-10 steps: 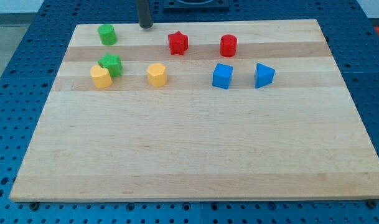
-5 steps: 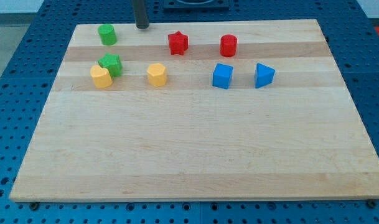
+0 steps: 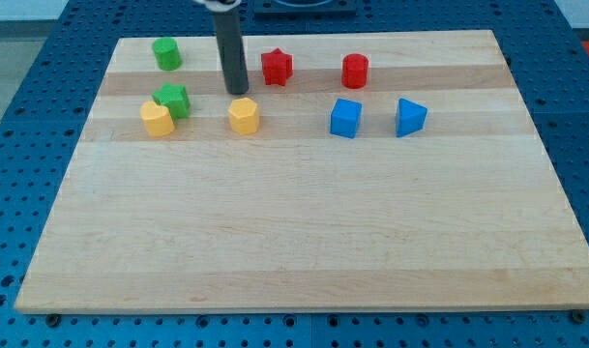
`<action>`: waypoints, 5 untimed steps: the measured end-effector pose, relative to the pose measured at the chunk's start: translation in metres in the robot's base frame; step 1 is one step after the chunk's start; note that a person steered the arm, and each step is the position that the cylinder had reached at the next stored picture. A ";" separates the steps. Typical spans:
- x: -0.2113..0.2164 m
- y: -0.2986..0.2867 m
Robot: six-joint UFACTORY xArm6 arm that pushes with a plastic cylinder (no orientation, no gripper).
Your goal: Place the red star at the top center of the board
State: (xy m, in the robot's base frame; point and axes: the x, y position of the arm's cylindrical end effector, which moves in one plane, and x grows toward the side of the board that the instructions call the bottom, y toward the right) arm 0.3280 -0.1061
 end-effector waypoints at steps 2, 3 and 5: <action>0.060 -0.058; 0.083 -0.036; 0.037 0.061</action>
State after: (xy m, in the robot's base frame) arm 0.3646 -0.0453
